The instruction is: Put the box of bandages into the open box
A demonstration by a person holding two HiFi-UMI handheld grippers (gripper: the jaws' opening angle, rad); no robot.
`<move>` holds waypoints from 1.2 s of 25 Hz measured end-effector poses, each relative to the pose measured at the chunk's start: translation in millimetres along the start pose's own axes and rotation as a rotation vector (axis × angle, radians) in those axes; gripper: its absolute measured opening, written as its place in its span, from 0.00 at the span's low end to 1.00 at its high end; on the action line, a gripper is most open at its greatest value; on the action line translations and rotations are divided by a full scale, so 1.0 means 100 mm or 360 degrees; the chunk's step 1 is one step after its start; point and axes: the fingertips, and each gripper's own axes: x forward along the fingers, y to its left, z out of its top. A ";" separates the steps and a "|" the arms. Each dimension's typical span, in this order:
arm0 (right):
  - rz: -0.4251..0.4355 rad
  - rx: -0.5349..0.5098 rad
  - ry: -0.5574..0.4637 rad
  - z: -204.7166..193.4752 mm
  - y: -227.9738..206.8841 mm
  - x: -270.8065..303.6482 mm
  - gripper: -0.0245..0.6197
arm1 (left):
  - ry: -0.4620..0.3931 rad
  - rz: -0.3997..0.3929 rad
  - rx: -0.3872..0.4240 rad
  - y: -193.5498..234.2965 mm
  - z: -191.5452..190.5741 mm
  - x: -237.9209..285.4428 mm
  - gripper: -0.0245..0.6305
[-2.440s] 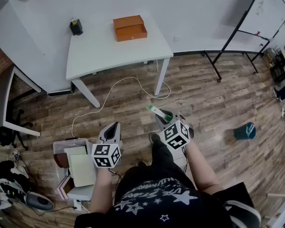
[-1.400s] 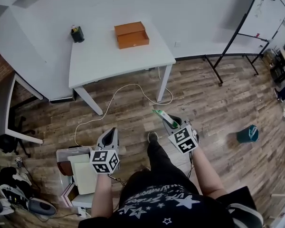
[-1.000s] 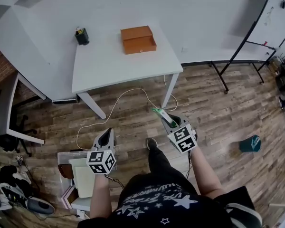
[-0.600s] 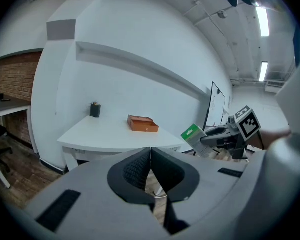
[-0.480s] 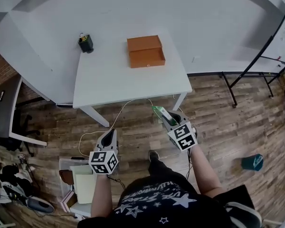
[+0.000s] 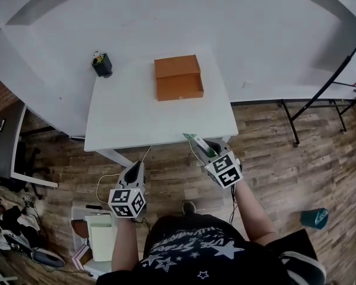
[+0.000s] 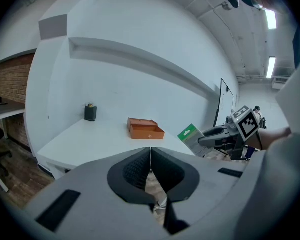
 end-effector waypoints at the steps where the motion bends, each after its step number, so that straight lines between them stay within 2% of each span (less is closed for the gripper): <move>1: 0.0008 0.0002 -0.0003 0.02 -0.06 0.04 0.22 | -0.0001 0.0007 -0.0005 0.00 0.03 0.07 0.07; 9: 0.0075 0.0012 0.0031 0.01 -0.26 0.31 0.22 | 0.0037 0.0006 0.0029 0.04 0.20 0.45 0.07; 16: 0.0067 -0.0023 0.0120 0.04 -0.56 0.76 0.22 | 0.0077 -0.0034 0.0006 0.32 0.25 1.00 0.07; 30: 0.0004 -0.0390 0.0258 0.74 -1.44 1.79 0.22 | 0.0018 -0.0123 -0.0016 1.12 0.91 2.17 0.07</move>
